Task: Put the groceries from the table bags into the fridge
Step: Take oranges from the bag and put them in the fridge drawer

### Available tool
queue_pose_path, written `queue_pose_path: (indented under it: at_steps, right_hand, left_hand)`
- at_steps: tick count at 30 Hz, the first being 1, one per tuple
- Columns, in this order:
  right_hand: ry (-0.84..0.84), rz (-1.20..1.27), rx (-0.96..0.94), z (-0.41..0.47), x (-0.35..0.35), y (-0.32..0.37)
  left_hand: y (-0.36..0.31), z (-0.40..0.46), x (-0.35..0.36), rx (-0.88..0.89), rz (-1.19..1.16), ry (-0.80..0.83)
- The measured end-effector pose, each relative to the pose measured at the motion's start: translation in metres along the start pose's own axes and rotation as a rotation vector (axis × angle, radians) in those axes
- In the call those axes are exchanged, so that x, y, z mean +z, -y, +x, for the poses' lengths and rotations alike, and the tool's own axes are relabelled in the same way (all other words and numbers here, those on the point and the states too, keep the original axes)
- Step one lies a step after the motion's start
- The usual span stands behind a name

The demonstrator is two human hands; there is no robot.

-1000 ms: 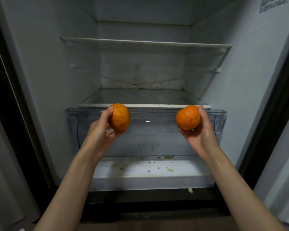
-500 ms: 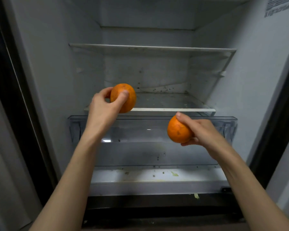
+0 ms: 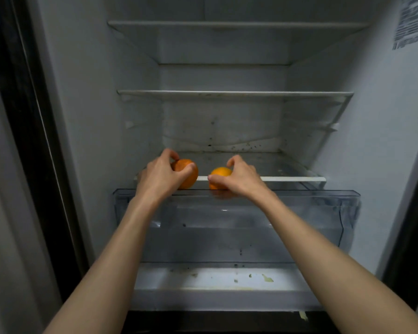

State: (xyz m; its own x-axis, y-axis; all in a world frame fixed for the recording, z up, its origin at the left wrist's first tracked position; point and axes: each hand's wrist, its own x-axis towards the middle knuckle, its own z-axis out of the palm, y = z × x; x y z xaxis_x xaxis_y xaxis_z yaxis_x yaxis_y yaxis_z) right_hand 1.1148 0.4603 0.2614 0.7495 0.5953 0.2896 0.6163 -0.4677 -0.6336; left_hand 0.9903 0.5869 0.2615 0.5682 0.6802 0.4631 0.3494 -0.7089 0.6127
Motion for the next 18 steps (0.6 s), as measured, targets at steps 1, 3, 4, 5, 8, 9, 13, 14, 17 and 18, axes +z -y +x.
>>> queue_pose_path:
  at_steps: [1,3,4,5,8,9,13,14,17,18]
  right_hand:
    - [0.031,-0.066,-0.007,0.002,0.002,0.001]
    - [0.116,-0.140,-0.006,0.008,0.002,0.004]
    - [0.178,-0.165,-0.001,0.010,0.001,0.006]
    - [0.232,-0.187,0.013,0.012,0.002,0.007]
    - [0.226,-0.188,0.025,0.015,0.008,0.004]
    - [0.218,-0.167,0.026,0.015,0.009,0.002]
    - [0.257,-0.150,0.009,0.010,0.008,0.001]
    - [0.261,-0.146,-0.005,0.008,0.008,0.002]
    - [0.199,-0.188,-0.061,0.003,0.009,0.000]
    - [0.151,-0.205,-0.088,0.000,0.010,-0.001]
  left_hand:
    - [0.001,0.003,0.000,-0.026,0.014,0.011]
    - [0.002,0.012,0.002,-0.057,0.097,0.037]
    - [0.002,0.015,0.003,-0.062,0.151,0.068]
    - [0.003,0.018,0.005,-0.068,0.200,0.114]
    - [0.009,0.018,0.013,-0.095,0.274,0.254]
    - [0.012,0.018,0.015,-0.098,0.271,0.260]
    - [0.016,0.018,0.013,-0.071,0.234,0.203]
    - [0.016,0.016,0.013,-0.056,0.226,0.198]
    - [0.012,0.005,0.014,0.021,0.220,0.140]
    - [0.010,0.002,0.013,0.061,0.192,0.108]
